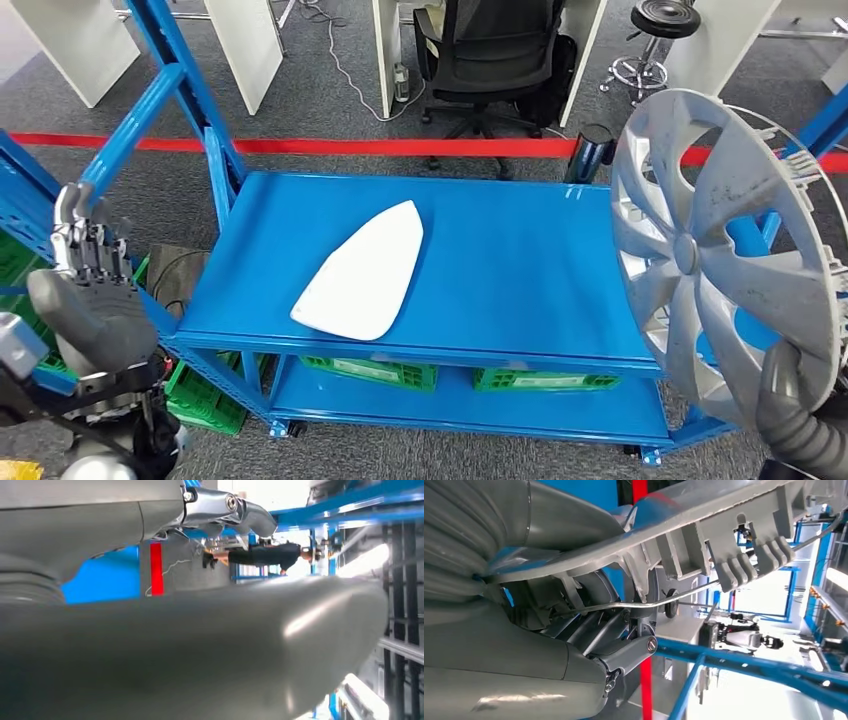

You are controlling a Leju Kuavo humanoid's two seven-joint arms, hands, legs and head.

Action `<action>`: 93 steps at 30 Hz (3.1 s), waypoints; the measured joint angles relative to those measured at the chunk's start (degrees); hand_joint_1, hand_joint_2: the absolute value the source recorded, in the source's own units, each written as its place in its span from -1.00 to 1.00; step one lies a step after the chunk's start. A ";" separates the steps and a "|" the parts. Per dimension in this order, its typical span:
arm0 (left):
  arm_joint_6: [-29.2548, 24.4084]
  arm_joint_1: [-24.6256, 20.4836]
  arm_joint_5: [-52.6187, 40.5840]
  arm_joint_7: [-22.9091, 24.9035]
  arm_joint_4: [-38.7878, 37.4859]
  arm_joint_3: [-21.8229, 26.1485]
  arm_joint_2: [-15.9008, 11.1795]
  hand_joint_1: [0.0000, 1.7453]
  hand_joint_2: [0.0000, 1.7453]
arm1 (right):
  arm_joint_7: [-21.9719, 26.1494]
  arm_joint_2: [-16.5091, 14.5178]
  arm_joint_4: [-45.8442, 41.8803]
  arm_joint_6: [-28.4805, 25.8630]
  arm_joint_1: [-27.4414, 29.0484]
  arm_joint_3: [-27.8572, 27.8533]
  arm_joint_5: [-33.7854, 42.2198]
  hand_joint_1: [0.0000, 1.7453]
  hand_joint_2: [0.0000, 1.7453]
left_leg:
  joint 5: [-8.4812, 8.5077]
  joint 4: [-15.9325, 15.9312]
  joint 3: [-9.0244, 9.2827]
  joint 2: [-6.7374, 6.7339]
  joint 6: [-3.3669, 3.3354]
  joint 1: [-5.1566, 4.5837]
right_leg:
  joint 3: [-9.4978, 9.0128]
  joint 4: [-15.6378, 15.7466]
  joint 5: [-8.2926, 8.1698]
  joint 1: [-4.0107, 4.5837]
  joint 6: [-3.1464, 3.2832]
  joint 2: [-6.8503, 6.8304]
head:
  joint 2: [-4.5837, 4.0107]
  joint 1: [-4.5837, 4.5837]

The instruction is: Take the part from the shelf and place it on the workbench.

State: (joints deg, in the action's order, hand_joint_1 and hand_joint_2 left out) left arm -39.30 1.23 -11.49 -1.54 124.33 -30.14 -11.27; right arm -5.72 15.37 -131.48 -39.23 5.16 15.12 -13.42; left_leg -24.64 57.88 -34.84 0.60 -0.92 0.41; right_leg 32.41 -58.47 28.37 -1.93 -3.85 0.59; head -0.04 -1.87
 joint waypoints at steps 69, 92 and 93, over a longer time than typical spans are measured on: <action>3.02 -3.03 1.46 -3.31 0.23 0.17 -1.14 -1.00 -1.00 | -0.86 -0.37 0.32 0.11 -3.62 2.83 -1.49 1.00 1.00 | -7.55 15.93 -6.84 -0.39 1.69 0.33 | 0.68 0.95 -2.30 1.16 3.93 -0.89 | 0.00 2.29; 3.08 -3.99 2.68 -3.26 0.19 1.48 -1.32 -1.00 -1.00 | -1.23 1.30 0.99 0.22 -5.54 5.90 -0.63 1.00 1.00 | -0.45 0.16 0.13 -0.43 0.43 0.00 | 0.00 0.46 -1.22 1.29 2.51 -0.66 | 0.00 0.84; 3.06 -4.00 2.69 -3.27 0.19 1.51 -1.33 -1.00 -1.00 | -1.23 1.32 0.99 0.22 -5.55 5.95 -0.63 1.00 1.00 | -0.77 0.51 -0.20 -0.44 0.71 0.04 | -0.01 0.73 -1.51 1.18 2.88 -0.69 | 0.00 0.90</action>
State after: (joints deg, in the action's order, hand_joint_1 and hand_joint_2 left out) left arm -36.24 -2.77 -8.80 -4.81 124.52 -28.62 -12.60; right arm -6.95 16.69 -130.49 -39.01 -0.38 21.07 -14.05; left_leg -25.41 58.39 -35.04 0.16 -0.20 0.45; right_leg 32.40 -57.74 26.86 -0.74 -0.98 -0.10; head -0.04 -0.97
